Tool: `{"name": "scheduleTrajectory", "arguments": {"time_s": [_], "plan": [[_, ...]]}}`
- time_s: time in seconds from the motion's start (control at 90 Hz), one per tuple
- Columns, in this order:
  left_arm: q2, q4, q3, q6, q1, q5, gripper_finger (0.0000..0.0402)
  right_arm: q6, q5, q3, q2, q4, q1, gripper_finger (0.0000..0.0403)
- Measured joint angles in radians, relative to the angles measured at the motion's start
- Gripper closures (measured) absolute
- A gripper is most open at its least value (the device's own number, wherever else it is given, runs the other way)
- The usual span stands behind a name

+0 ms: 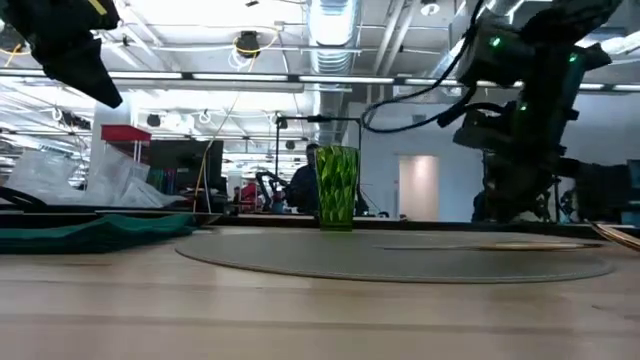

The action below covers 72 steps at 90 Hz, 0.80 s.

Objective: Set table place
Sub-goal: Adjust the gold knife on the gray table mat

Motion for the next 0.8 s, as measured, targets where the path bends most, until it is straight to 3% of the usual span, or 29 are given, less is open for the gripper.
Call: {"name": "scheduleTrajectory", "arguments": {"time_s": [0.3,0.656,0.8], "plan": [[0.000,0.001,0.000,-0.041,0.000,-0.042,0.0279,0.202,0.024,-0.036,0.012,-0.085,0.165,0.0403],[0.000,0.001,0.000,-0.093,0.000,-0.062,0.0279,0.104,0.056,-0.040,0.011,-0.007,0.075,0.0403],[0.000,0.001,0.000,-0.092,0.000,-0.062,0.0279,0.109,0.036,-0.039,0.011,-0.010,0.092,0.0403]]}}
